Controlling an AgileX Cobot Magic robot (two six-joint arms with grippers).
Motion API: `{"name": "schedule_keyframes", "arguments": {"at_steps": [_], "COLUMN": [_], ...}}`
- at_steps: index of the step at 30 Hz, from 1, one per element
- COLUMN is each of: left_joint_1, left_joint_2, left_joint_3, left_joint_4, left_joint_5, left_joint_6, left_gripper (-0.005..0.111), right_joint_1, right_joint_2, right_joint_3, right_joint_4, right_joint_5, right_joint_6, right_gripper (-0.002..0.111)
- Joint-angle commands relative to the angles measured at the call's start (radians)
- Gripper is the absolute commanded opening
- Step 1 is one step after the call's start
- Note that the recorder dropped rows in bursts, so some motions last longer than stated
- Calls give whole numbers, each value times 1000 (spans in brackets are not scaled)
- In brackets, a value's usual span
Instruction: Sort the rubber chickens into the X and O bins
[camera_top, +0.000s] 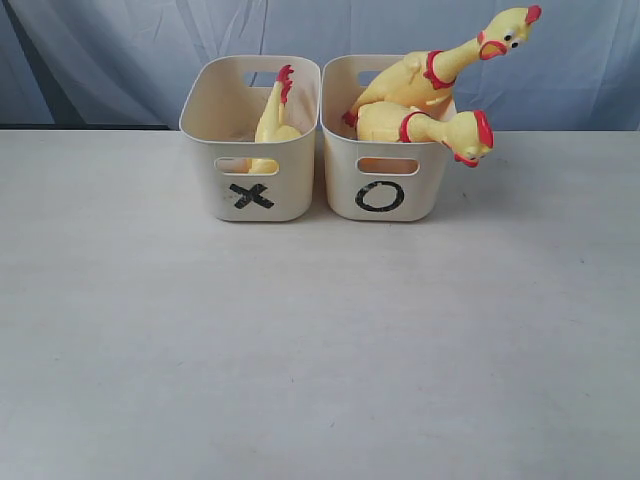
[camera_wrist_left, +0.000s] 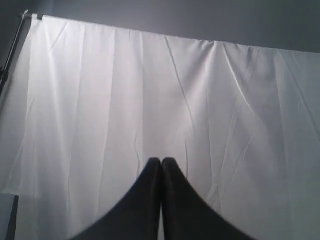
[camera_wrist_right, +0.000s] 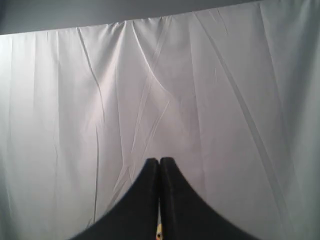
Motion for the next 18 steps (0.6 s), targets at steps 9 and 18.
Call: {"name": "schedule_keyframes", "arguments": {"at_steps": [9,18], "left_joint_1": [0,0], "left_joint_2": [-5,-5], "left_joint_3": [92,92], "left_joint_4": [-26,8], "left_joint_5": [61,127], "left_joint_6": [-1,-1], "left_gripper": [0,0], "right_joint_1": [-6,-6], "right_joint_2": [-6,-6], "right_joint_3": [140,147], "right_joint_4": [-7,-7], "right_joint_5": [2,62], "right_joint_6": [0,0], "right_gripper": [1,1]}}
